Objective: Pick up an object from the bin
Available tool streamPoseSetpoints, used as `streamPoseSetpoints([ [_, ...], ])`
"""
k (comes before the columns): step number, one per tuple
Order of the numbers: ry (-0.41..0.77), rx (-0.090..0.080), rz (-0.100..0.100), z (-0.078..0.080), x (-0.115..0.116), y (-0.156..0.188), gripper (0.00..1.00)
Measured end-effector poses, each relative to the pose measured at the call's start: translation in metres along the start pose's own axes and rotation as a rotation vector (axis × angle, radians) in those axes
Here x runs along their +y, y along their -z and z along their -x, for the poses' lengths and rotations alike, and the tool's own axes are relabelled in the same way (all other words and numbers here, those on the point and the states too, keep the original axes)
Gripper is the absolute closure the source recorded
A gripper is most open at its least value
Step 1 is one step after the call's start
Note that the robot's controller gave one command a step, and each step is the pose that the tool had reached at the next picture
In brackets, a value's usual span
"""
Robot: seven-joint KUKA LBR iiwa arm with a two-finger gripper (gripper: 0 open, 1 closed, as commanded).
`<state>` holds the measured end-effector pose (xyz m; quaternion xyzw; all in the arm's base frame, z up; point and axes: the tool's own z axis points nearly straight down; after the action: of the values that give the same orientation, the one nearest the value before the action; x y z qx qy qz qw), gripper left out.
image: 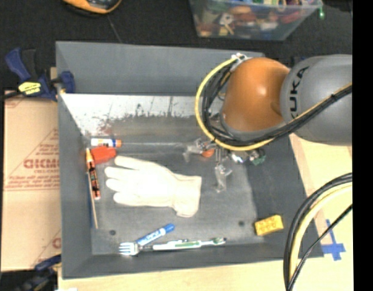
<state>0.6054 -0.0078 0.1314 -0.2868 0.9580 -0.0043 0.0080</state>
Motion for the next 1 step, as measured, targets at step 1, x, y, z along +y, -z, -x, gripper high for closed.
streamPoseSetpoints([
  [1,-0.222,0.006,0.005,-0.0219,0.0217,-0.0222,0.00],
])
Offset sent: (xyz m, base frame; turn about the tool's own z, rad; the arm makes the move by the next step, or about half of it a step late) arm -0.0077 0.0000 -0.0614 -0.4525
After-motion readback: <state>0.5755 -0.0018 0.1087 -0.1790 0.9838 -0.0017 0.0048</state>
